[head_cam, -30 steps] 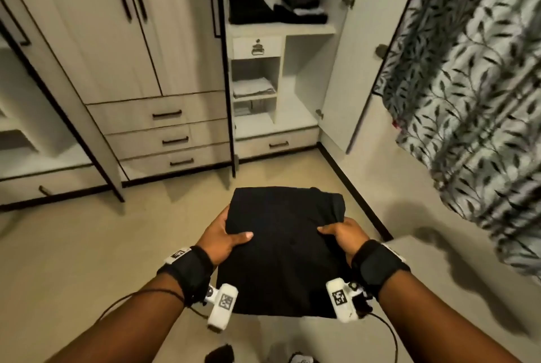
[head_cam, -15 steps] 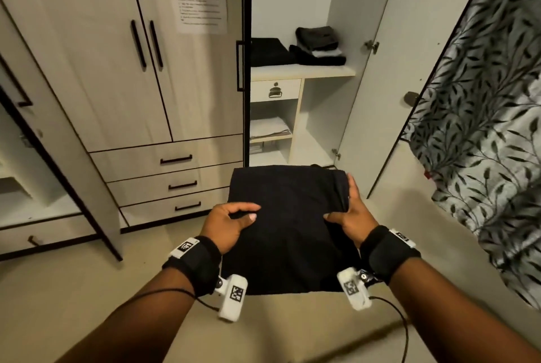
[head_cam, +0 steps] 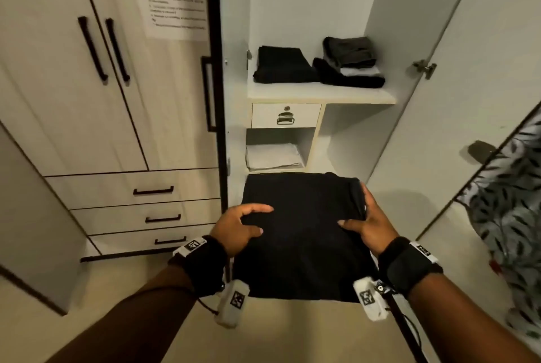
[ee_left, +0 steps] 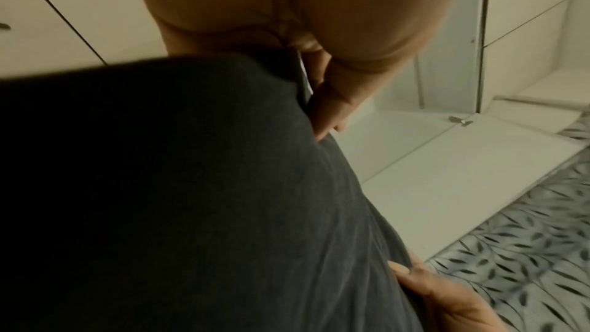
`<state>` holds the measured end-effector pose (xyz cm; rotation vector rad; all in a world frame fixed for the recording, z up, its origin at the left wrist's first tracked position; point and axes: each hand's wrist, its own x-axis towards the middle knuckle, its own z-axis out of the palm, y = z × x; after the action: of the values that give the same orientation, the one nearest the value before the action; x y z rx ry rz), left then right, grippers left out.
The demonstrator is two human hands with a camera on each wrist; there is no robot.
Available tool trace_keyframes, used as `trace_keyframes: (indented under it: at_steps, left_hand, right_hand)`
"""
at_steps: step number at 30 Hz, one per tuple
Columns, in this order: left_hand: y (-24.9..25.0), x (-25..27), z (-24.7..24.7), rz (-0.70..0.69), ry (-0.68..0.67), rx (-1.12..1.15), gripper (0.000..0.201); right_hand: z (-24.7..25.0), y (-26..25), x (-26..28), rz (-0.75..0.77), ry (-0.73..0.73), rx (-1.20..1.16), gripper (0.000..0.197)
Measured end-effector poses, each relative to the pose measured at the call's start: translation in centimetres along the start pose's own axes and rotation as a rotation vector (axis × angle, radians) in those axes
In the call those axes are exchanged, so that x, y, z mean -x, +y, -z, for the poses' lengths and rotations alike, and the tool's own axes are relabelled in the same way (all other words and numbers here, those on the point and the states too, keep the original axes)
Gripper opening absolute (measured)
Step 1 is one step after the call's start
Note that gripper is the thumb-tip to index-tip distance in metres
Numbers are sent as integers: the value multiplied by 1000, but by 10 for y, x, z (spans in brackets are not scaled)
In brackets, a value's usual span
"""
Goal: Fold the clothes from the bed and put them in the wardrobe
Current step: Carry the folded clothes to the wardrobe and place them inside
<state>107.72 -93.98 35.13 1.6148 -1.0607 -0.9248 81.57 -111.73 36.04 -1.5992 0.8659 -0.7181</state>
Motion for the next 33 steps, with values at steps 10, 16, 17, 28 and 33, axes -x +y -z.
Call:
trace_keyframes:
  at_steps: [10, 16, 17, 28, 33]
  left_hand:
    - [38, -240, -53, 87, 153, 68, 62]
    - [63, -385, -46, -21, 182, 12, 61]
    - [70, -405, -41, -47, 176, 7, 61]
    - [140, -610, 49, -228, 378, -28, 61]
    - [201, -719, 113, -235, 522, -149, 57]
  right_hand:
    - [92, -10, -250, -74, -6, 121, 101]
    - [113, -29, -384, -25, 97, 192, 94]
    - [114, -36, -403, -9, 119, 189, 93]
    - [121, -138, -672, 216, -103, 267, 93]
    - [114, -169, -828, 231, -210, 221, 101]
